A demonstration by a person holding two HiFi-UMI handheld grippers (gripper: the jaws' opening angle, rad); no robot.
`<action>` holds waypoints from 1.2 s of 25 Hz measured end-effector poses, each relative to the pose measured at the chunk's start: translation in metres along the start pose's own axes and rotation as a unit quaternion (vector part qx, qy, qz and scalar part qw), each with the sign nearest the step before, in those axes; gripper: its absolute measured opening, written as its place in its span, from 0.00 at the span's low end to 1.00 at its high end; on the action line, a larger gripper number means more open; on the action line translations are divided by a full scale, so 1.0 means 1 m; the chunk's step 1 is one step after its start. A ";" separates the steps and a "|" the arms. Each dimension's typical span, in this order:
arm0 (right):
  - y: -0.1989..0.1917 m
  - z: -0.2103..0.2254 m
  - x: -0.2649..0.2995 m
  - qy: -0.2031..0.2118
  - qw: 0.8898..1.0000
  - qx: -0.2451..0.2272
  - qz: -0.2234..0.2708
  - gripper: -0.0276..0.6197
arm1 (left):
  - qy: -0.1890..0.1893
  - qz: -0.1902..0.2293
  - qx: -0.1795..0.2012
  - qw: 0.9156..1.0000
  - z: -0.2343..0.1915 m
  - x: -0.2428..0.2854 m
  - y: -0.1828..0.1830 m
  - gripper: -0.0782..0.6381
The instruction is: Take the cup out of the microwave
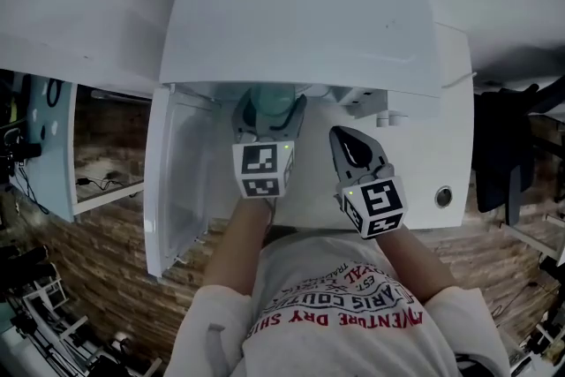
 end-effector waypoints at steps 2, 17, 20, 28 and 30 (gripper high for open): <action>0.000 -0.003 -0.009 -0.011 1.000 0.001 0.003 0.06 | -0.010 0.000 0.001 1.000 0.006 -0.014 0.002 0.63; 0.028 -0.071 -0.075 -0.092 0.994 -0.013 0.065 0.06 | -0.077 0.048 -0.007 0.996 0.024 -0.149 0.032 0.63; 0.043 -0.092 -0.088 -0.099 0.991 -0.022 0.092 0.06 | -0.088 0.063 -0.004 0.994 0.023 -0.176 0.046 0.63; 0.077 -0.137 -0.117 -0.126 0.977 -0.052 0.165 0.06 | -0.114 0.105 0.001 0.988 0.014 -0.238 0.089 0.63; 0.079 -0.144 -0.122 -0.134 0.974 -0.062 0.173 0.06 | -0.113 0.112 0.007 0.987 0.011 -0.247 0.094 0.63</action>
Point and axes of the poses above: the fingertips, and each gripper's own axes: x forward along the fingers, z to its right, y out of its top, the point moved 2 cm from there along -x, backward along the fingers, and after that the axes turned 11 degrees about z, right-handed, at the moved point
